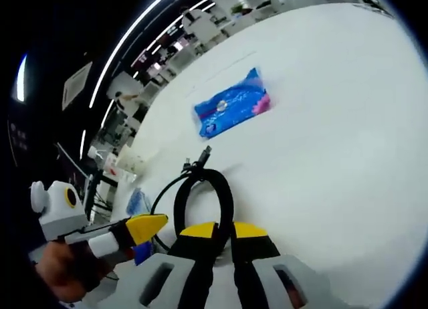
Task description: Arrange the tabletop items into an orderly group along one side of the table until the central work area is clear of visible clutter.
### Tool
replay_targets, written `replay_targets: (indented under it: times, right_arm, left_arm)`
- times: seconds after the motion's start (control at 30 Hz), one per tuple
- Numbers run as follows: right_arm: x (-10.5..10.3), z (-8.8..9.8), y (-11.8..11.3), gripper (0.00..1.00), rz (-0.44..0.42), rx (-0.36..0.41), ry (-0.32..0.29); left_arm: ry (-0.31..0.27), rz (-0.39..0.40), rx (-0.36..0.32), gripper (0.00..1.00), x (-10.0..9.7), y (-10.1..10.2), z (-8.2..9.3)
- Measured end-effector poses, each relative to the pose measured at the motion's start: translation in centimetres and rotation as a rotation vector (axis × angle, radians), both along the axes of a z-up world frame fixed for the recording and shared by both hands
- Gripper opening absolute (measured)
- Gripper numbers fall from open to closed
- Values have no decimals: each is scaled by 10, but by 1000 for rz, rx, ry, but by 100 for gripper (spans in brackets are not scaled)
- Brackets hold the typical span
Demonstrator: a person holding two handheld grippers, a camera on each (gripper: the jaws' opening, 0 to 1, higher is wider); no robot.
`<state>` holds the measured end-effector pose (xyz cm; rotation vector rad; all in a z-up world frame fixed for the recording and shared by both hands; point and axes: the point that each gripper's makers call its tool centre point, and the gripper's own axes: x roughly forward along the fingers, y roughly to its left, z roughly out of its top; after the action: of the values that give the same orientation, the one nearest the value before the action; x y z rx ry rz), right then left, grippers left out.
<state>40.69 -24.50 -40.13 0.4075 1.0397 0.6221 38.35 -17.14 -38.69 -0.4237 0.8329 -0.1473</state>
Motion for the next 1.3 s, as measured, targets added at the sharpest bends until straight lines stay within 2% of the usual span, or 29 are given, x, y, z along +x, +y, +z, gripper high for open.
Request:
replay_targets:
  times: [0.27, 0.57, 0.73, 0.83, 1.03, 1.13, 1.2, 1.3]
  right_arm:
    - [19, -3, -5, 5, -20, 4, -2]
    - [26, -2, -2, 6, -25, 1, -4]
    - [29, -4, -2, 13, -15, -17, -9]
    - [26, -1, -2, 18, -11, -18, -14]
    - [25, 4, -5, 15, -6, -26, -41]
    - [23, 4, -7, 14, -8, -35, -55]
    - [16, 6, -9, 15, -12, -35, -56]
    - [8, 6, -13, 15, -25, -53, -54]
  left_arm:
    - [-9, 16, -18, 6, 9, -4, 4]
    - [-21, 40, -31, 7, 16, -2, 11]
    - [-39, 31, -34, 9, 16, -5, 15]
    - [-38, 28, -34, 12, 14, -6, 14]
    - [-56, -6, 2, 13, 8, -2, 21]
    - [-63, -5, 20, 13, 8, 7, 21]
    - [-68, -4, 28, 13, 6, 10, 23]
    - [-68, -45, 68, 14, 0, 9, 22]
